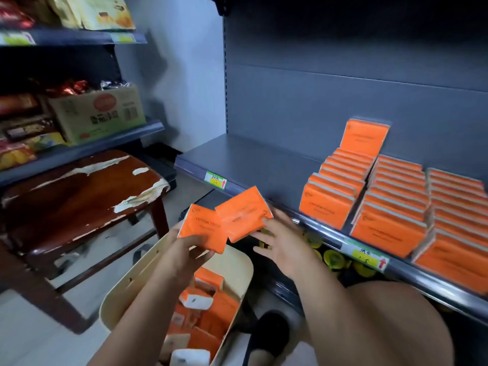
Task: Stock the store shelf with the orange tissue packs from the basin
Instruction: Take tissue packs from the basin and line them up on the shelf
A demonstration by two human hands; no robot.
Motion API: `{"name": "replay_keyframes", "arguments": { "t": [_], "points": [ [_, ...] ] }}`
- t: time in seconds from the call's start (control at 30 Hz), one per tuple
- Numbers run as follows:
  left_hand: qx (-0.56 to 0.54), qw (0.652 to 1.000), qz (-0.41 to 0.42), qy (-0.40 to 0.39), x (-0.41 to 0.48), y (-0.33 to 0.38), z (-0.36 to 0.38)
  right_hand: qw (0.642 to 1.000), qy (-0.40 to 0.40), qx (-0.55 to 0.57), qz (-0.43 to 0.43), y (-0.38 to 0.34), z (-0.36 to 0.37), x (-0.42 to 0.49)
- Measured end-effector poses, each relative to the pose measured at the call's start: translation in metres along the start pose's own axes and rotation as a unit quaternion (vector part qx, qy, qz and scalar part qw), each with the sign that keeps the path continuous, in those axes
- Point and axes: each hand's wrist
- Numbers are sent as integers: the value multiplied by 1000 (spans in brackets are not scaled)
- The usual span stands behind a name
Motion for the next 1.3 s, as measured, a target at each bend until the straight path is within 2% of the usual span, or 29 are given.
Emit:
{"name": "replay_keyframes", "arguments": {
  "t": [0.1, 0.2, 0.37, 0.47, 0.57, 0.83, 0.9, 0.97, 1.1, 1.2, 1.3],
  "points": [
    [-46, 999, 13, -23, -13, 21, 25, 999, -5, 23, -34, -24, -12, -7],
    [-31, 996, 46, -66, -29, 37, 51, 996, 11, 70, -52, -48, -29, -18],
    [-31, 983, 69, -168, -56, 57, 96, 980, 103, 154, -79, -90, -62, -34],
    [-4, 970, 95, -225, -71, 64, 131, 965, 132, 205, -95, -117, -90, -47],
    [3, 965, 107, -238, -90, 69, 169, 953, 164, 229, -111, -141, -119, -61],
    [130, 931, 189, -284, -117, 79, 256, 935, 286, 137, -157, -188, -202, -80],
    [166, 915, 196, -313, -122, 85, 279, 927, 308, 160, -143, -196, -224, -81],
    [196, 897, 212, -335, -127, 90, 302, 933, 293, 182, -103, -204, -241, -78],
    [263, 866, 271, -328, -124, 97, 355, 963, 244, 86, -77, -235, -259, -68],
    [302, 841, 311, -325, -116, 103, 400, 963, 236, 30, -126, -265, -277, -52],
    [338, 806, 345, -342, -109, 105, 443, 930, 278, -36, -236, -287, -300, -31]
  ]
}}
Point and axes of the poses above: each hand's wrist, its own x-axis towards the middle knuckle, its own z-axis out of the palm, y = z × x, and after that the axes turned 13 degrees about y, right-handed
